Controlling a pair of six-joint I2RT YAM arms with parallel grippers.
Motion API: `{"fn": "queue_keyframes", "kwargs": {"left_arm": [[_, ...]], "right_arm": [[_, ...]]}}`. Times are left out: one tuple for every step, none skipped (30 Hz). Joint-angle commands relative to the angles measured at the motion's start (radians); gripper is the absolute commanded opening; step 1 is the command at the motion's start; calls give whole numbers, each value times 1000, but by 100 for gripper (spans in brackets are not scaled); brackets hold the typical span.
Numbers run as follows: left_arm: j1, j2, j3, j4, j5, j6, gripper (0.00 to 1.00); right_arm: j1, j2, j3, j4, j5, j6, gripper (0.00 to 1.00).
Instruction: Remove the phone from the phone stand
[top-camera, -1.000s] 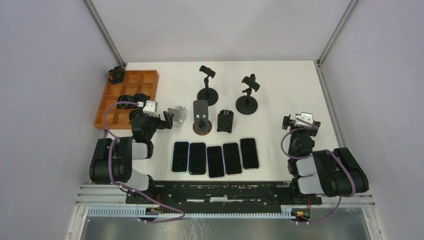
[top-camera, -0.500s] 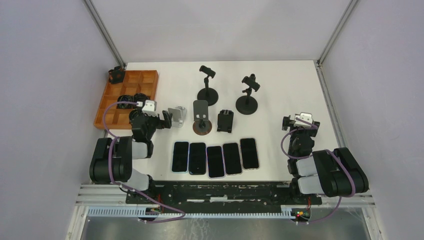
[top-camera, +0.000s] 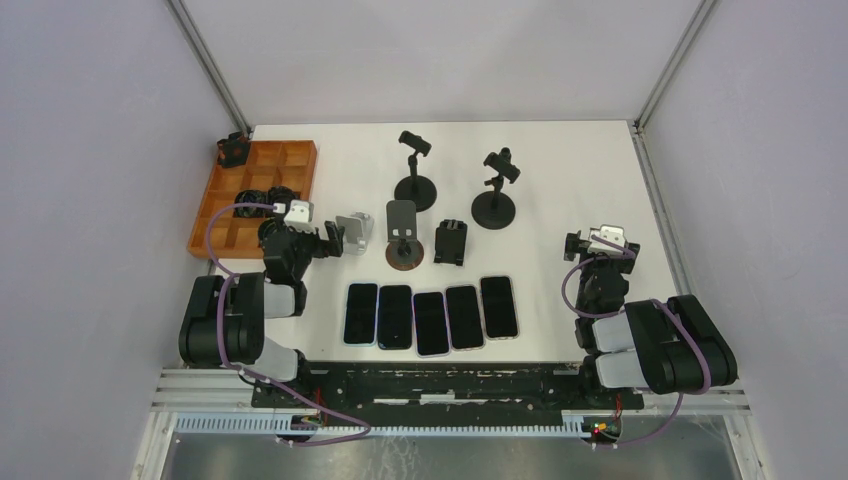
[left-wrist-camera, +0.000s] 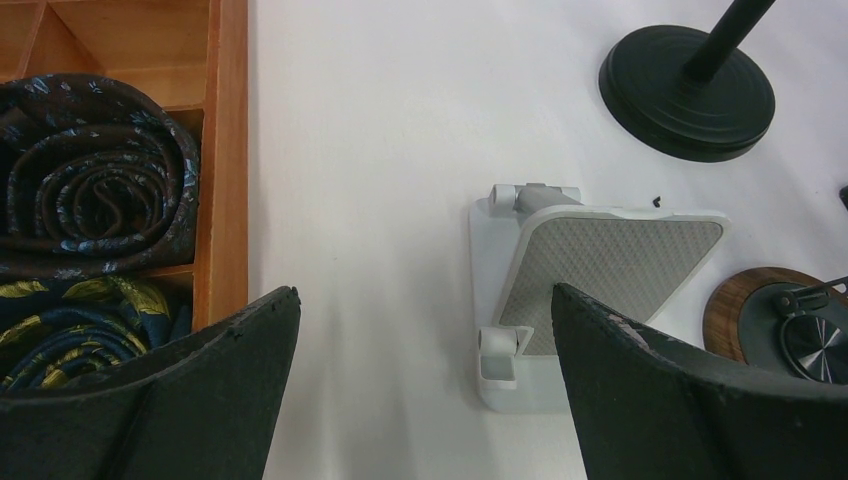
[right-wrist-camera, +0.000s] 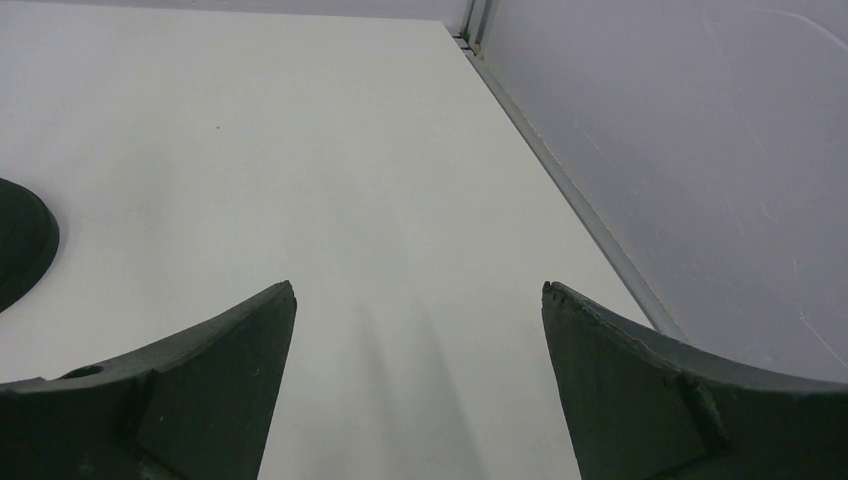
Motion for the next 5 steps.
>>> {"fn": "queue_keyframes", "kwargs": {"left_arm": [[-25, 7, 38, -6, -57, 45, 100], [-46, 11, 47, -21, -89, 54, 100], [-51, 10, 51, -29, -94, 59, 100], [-51, 5, 44, -18, -95, 56, 100], [-52, -4, 32, -3, -116, 45, 100]], "right_arm": [[3, -4, -112, 27, 3, -7, 98], [3, -4, -112, 27, 3, -7, 98], [4, -4, -113, 28, 3, -7, 98], [4, -4, -112, 27, 4, -7, 98], [4, -4, -113, 28, 3, -7, 98]]}}
